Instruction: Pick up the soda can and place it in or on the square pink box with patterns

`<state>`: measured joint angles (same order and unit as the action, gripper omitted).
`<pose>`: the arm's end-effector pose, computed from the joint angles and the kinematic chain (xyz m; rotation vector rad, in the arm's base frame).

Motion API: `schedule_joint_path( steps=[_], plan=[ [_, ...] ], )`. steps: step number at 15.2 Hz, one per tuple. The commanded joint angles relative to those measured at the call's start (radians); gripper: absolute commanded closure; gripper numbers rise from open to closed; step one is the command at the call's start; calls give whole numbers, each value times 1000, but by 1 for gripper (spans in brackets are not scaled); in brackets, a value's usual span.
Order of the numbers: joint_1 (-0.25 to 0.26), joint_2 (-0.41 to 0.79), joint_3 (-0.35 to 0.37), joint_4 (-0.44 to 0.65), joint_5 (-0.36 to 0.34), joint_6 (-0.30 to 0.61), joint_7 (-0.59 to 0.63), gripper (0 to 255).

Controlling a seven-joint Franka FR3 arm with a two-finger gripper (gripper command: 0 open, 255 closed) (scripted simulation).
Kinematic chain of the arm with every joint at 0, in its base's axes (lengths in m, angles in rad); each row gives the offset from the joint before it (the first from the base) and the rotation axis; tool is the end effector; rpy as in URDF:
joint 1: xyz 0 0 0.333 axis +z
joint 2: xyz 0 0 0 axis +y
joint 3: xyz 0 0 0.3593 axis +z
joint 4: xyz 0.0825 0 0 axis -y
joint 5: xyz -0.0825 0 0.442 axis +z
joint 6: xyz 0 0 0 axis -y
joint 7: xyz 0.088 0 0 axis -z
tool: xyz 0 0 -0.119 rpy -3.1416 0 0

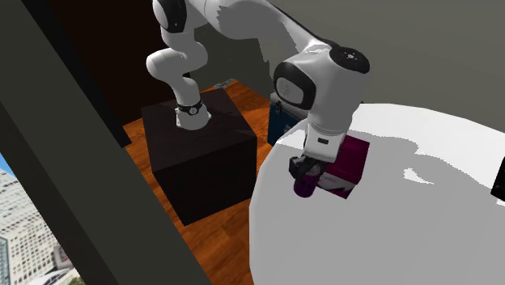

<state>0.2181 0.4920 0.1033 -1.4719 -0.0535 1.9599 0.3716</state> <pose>0.7355 0.2272 0.3998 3.1398 -0.0660 -0.0015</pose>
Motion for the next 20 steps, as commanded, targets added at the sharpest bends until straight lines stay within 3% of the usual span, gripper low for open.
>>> schedule_joint_path(
  steps=[1,13,20],
  plan=[
    [0,-5,0,22,1,-26,-1,255],
    [2,-24,2,150,4,-173,-4,255],
    [108,-25,39,175,-12,-201,136,255]
  ],
)
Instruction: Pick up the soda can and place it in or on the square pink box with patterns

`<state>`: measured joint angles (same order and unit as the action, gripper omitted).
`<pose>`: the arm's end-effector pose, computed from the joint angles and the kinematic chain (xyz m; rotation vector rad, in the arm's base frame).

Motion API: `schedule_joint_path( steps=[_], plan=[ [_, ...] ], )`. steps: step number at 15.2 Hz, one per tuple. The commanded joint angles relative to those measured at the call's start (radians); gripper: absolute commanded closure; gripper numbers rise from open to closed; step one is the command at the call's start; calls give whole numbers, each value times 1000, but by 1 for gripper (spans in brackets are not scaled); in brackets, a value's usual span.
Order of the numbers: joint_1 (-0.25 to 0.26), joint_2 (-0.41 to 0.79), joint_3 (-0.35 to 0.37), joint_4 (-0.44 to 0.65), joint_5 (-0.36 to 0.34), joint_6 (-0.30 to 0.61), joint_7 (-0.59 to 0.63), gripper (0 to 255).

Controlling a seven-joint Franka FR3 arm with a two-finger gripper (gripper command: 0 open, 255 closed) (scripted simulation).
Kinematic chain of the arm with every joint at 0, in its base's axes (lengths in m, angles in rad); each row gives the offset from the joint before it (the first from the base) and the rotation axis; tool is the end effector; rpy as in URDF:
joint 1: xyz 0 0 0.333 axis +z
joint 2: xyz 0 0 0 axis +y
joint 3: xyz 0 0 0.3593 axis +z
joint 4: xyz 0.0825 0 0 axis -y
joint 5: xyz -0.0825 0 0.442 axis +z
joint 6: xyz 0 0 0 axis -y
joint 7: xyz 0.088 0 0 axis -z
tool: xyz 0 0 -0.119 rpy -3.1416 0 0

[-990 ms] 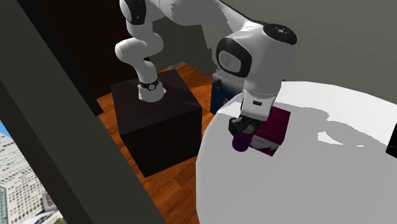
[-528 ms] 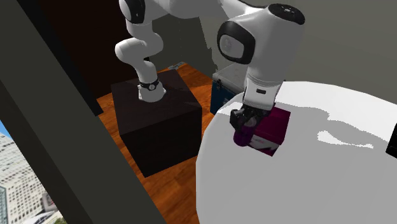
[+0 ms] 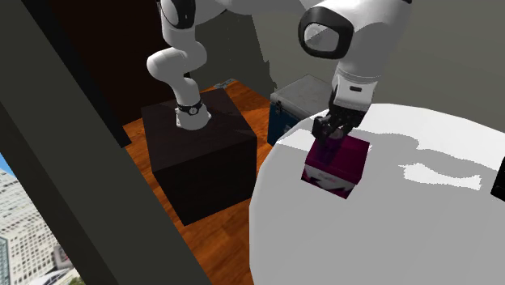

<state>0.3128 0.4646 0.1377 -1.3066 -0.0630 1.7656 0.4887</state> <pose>0.7058 0.3110 0.4931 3.1401 -0.0633 -0.0018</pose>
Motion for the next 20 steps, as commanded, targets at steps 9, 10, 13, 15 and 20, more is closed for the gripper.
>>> schedule_joint_path(
  steps=[9,10,13,15,20],
  plan=[
    [163,84,45,171,-32,-91,195,255],
    [182,100,48,201,-37,-105,214,255],
    [207,123,52,229,-42,-111,240,255],
    [204,117,52,193,-42,-80,241,255],
    [198,110,52,114,-42,-9,244,255]
  ],
)
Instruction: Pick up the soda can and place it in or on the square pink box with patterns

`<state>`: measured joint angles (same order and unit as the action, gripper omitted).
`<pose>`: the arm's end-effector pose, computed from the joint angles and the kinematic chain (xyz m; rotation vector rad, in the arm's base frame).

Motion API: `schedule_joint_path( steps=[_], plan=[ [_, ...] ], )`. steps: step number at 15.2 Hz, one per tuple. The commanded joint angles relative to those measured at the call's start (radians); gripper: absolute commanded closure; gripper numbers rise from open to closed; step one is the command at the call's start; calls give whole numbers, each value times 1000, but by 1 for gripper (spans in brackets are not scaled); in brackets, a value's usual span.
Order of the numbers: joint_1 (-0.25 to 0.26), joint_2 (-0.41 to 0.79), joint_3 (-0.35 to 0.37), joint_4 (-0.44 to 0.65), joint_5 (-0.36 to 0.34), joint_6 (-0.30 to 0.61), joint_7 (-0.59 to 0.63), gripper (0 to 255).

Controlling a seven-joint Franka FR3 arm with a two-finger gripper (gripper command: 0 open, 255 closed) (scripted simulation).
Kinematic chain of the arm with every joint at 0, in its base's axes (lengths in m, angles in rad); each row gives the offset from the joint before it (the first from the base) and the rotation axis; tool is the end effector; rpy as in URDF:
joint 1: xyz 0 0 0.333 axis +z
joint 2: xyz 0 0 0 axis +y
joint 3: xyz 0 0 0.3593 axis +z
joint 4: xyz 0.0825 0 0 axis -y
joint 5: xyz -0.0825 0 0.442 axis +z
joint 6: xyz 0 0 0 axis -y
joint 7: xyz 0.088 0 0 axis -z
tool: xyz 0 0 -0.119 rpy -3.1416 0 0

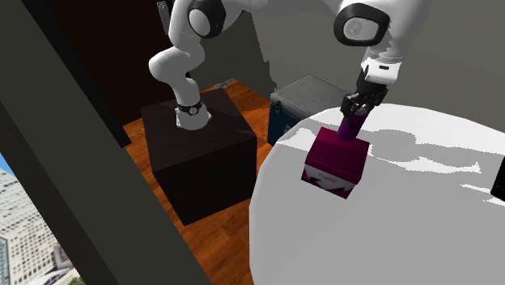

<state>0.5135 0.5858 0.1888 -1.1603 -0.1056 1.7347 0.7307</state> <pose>0.6445 0.4790 0.4762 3.1393 -0.0656 -0.0025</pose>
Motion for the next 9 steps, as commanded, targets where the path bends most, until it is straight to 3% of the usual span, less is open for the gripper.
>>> schedule_joint_path(
  steps=[1,9],
  plan=[
    [-3,-11,1,-46,1,36,2,255],
    [-8,-3,-2,-141,-2,138,6,255]
  ],
)
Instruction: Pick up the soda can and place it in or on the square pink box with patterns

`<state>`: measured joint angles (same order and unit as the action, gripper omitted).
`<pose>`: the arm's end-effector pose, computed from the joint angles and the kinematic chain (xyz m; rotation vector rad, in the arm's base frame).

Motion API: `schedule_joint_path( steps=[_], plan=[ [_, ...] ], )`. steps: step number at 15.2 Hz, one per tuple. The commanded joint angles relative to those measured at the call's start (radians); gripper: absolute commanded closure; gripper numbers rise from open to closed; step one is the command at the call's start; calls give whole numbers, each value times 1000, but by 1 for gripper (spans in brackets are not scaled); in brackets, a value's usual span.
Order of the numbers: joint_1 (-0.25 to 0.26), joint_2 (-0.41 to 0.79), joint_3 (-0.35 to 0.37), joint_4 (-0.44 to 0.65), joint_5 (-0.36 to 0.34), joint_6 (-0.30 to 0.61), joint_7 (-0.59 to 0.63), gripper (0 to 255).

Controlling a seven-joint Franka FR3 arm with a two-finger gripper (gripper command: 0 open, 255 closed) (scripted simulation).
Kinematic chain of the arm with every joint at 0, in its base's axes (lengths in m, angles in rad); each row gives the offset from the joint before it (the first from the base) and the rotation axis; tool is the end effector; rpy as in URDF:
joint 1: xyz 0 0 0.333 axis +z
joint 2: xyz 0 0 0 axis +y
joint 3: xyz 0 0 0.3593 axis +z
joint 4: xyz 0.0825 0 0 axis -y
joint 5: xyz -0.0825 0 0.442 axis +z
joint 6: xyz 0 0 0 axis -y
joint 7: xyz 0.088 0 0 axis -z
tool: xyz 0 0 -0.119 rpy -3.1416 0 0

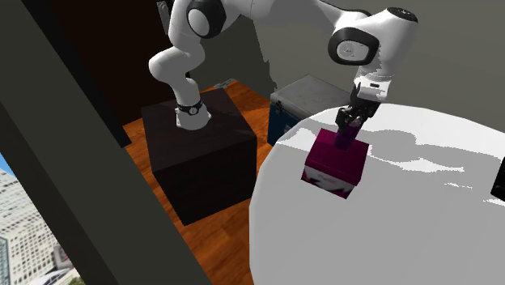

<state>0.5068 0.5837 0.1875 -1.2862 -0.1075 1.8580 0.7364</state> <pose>0.6413 0.4779 0.4214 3.1394 -0.0656 -0.0025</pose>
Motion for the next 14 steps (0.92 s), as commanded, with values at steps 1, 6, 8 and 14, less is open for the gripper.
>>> schedule_joint_path(
  steps=[1,6,8,14],
  plan=[
    [-2,4,-1,-33,-1,38,1,255],
    [-2,4,-1,-33,-1,38,1,255],
    [-2,4,-1,-33,-1,38,1,255],
    [-2,3,-1,-34,-1,38,1,0]
  ],
)
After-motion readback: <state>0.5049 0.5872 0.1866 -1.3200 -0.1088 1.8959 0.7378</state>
